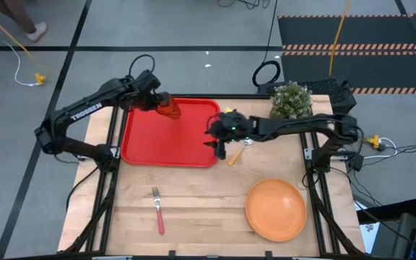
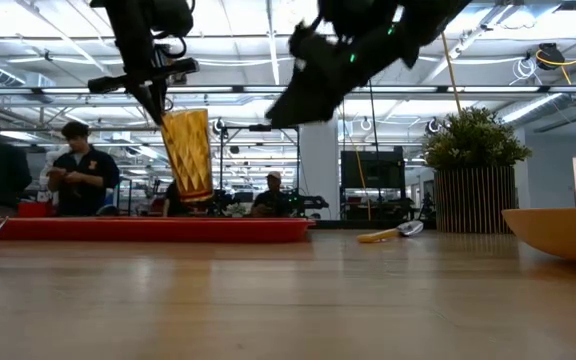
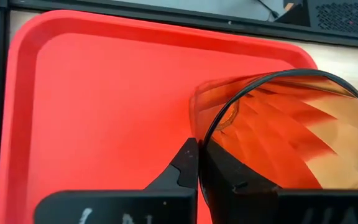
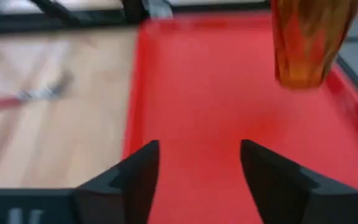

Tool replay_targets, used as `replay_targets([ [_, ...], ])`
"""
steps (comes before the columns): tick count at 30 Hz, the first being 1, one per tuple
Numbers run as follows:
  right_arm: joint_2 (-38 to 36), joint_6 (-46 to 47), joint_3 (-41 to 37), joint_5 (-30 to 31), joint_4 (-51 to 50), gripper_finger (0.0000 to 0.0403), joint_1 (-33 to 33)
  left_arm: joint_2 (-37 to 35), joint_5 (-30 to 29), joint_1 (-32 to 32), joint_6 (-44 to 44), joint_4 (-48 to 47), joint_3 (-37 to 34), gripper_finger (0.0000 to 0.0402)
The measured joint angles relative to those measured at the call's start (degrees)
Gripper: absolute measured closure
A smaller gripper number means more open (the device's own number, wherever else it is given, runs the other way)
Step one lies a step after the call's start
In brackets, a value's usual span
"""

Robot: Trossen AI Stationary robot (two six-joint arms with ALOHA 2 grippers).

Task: Pick and place plate/cup/fork/spoon on tray
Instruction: Put the orange cup on the red tray

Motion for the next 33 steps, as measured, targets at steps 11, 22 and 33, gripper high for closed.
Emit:
replay_targets([
  [11, 9.63, 0.77, 0.00, 2.57, -1.47, 0.0373, -2.07, -1.39, 1.41, -1.63, 2.05, -0.28, 0.00, 0.0395],
  [22, 10.15, 2.33, -1.72, 2.55, -5.98, 0.0401, -5.24, -1.39, 2.02, -1.96, 3.24, -0.26, 0.00, 0.0396],
  [33, 10.15, 1.12, -2.89, 2.53, -7.16, 0.0402, -6.82, -1.39, 2.36, -3.36, 3.02, -0.26, 0.00, 0.0396],
])
